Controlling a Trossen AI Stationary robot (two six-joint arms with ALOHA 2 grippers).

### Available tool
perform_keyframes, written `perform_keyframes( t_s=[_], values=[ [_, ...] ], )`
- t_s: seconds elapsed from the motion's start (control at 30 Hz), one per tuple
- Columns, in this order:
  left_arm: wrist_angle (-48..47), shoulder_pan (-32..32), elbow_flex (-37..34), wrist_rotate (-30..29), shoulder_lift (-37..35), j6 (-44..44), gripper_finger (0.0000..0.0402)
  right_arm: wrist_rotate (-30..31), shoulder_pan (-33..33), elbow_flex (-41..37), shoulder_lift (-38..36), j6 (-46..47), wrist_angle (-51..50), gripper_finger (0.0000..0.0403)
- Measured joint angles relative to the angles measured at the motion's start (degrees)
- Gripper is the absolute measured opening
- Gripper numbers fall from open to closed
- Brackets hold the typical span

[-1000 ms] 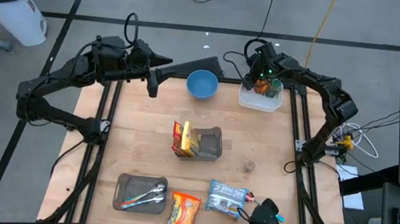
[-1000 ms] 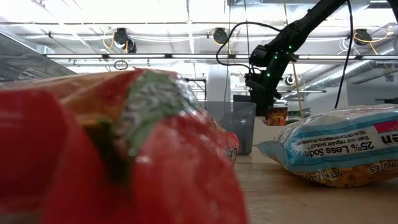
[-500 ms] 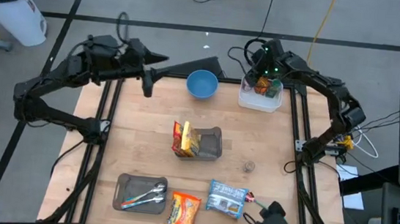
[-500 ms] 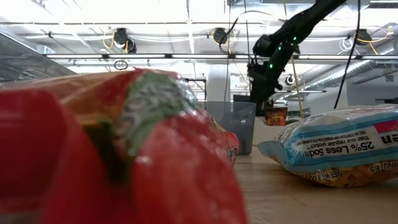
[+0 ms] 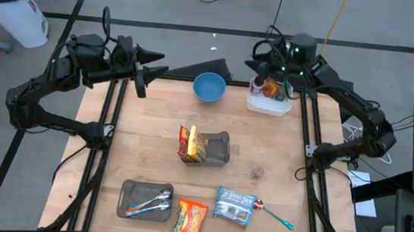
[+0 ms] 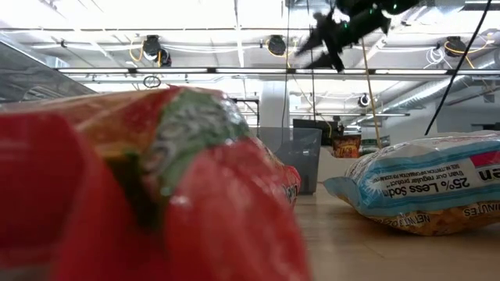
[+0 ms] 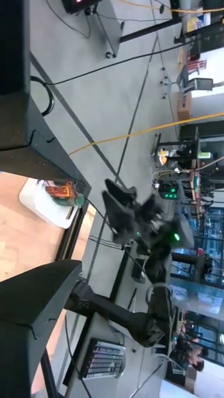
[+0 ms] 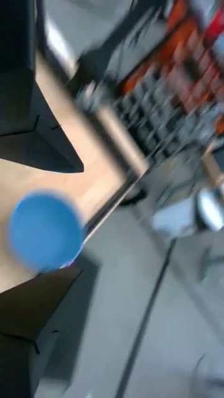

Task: Pick & Place Food Item
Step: Put the brown seasoning bottle into the top white bin

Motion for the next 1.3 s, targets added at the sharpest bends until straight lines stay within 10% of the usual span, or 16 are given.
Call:
perform_keyframes(
  t_s=[0.73, 1.03, 1.3],
  values=[
    [0.04, 0.00, 0.07, 0.04, 0.04, 0.00, 0.0223, 19.99, 29.21, -0.01, -1.17, 3.90, 13.94, 0.0253],
    [0.04, 0.00, 0.07, 0.02, 0.04, -0.02, 0.0223, 19.19, 29.44, -0.01, -1.17, 6.52, 15.32, 0.0253],
    [0.04, 0.00, 0.07, 0.04, 0.04, -0.02, 0.0223, 3.16, 31.17, -0.01, -1.19, 8.43, 12.76, 0.0254]
  ],
)
